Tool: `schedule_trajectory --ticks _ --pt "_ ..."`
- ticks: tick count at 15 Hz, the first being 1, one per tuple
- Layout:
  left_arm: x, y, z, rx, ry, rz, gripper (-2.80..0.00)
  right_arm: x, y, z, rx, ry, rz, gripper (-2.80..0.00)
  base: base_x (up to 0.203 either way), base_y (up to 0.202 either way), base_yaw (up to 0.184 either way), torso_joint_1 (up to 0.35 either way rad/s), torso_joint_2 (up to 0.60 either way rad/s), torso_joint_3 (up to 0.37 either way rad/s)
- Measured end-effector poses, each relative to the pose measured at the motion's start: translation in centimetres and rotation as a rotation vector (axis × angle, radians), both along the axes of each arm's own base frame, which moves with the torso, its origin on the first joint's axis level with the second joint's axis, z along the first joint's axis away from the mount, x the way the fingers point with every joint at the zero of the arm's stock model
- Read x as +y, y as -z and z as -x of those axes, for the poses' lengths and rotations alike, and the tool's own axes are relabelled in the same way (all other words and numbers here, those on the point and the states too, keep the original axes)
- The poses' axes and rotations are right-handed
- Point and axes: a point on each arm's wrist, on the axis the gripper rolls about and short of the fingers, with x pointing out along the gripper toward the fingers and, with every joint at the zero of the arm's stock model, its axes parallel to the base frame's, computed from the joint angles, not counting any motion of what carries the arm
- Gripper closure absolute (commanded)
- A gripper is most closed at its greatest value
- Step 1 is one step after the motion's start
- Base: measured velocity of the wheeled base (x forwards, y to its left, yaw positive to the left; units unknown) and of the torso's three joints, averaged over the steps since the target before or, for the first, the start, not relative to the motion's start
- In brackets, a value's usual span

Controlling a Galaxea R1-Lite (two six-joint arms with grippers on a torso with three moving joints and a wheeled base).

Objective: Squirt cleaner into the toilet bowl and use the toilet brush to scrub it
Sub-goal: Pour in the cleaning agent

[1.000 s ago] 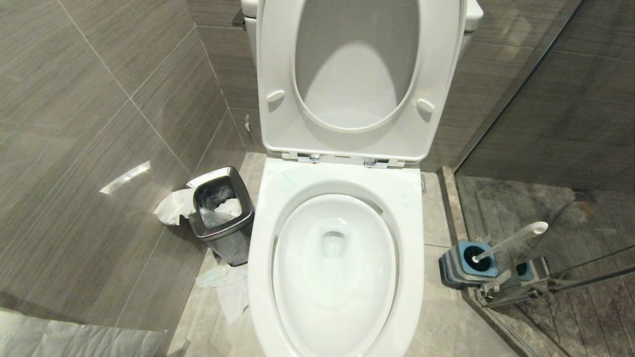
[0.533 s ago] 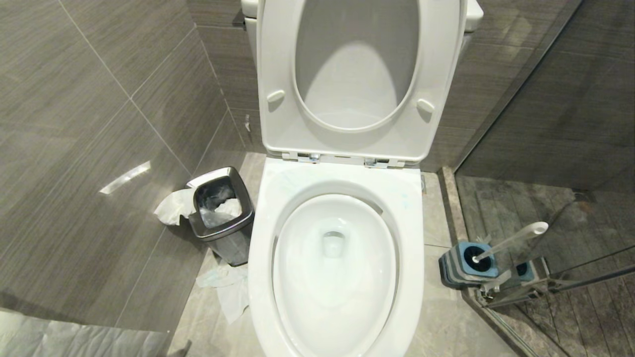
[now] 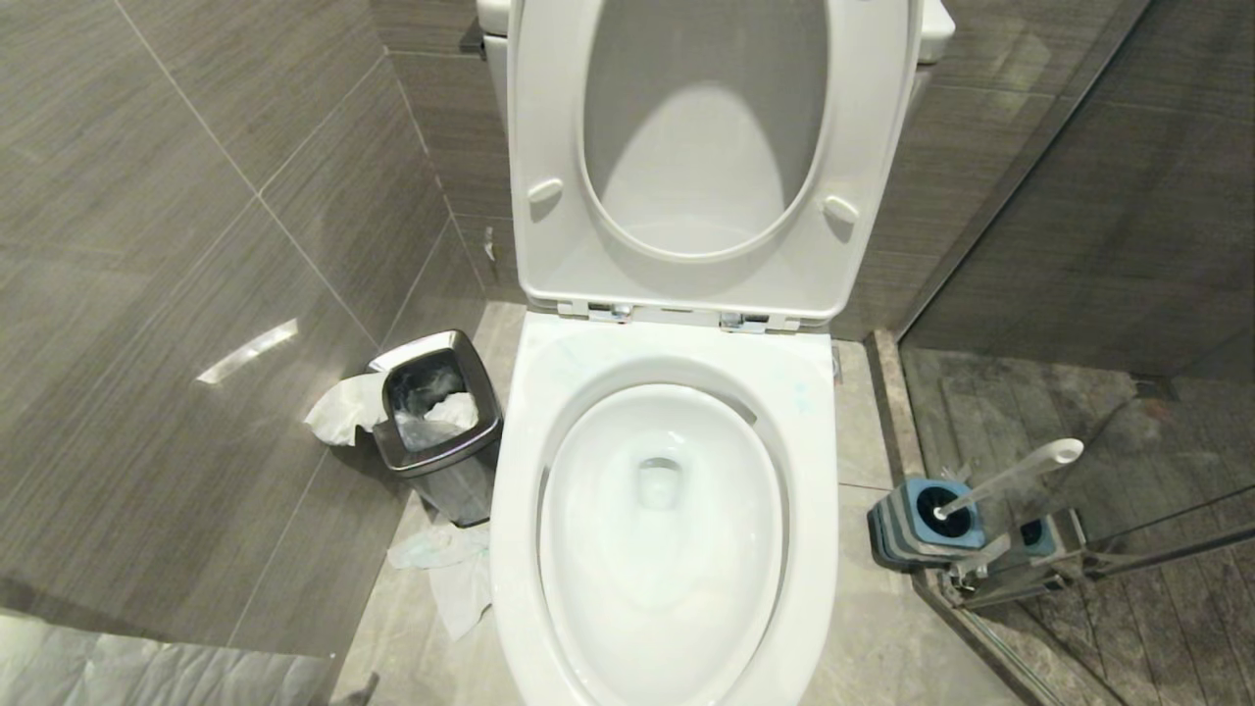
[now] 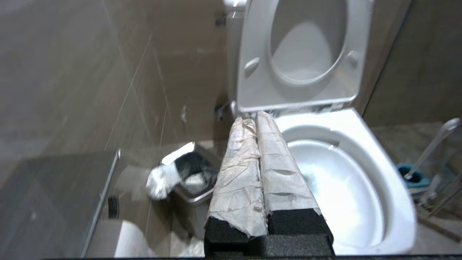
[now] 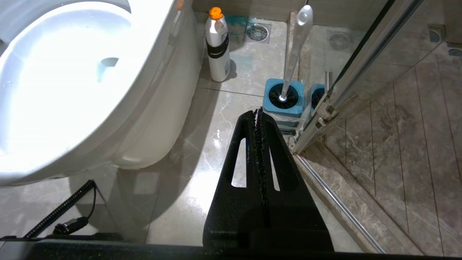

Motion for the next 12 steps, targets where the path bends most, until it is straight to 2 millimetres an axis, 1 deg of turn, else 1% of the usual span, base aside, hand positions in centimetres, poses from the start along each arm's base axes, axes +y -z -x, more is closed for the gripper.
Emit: schedule_trajectory --ticks 1,3,5,7,12 --pt "0.0 1.0 -1.2 0.011 -0.017 0.002 0.00 0.0 0.0 0.0 0.000 0.000 0.000 0.00 0.000 0.000 0.000 0.000 0.00 0.000" --pt "0.1 3.6 -3.8 0.017 -0.058 0.011 0.00 0.0 0.0 0.0 0.000 -0.001 0.000 0.00 0.000 0.000 0.000 0.000 0.00 0.000" --pt "0.2 6.1 -5.5 0.001 -0.093 0.020 0.00 0.0 0.0 0.0 0.000 -0.001 0.000 0.00 0.000 0.000 0.000 0.000 0.00 0.000" --pt "0.3 7.3 -6.2 -0.023 -0.120 0.012 0.00 0.0 0.0 0.0 0.000 -0.001 0.000 0.00 0.000 0.000 0.000 0.000 0.00 0.000" --pt "0.4 9.9 -7.2 0.183 -0.182 -0.017 0.00 0.0 0.0 0.0 0.000 -0.001 0.000 0.00 0.000 0.000 0.000 0.000 0.00 0.000"
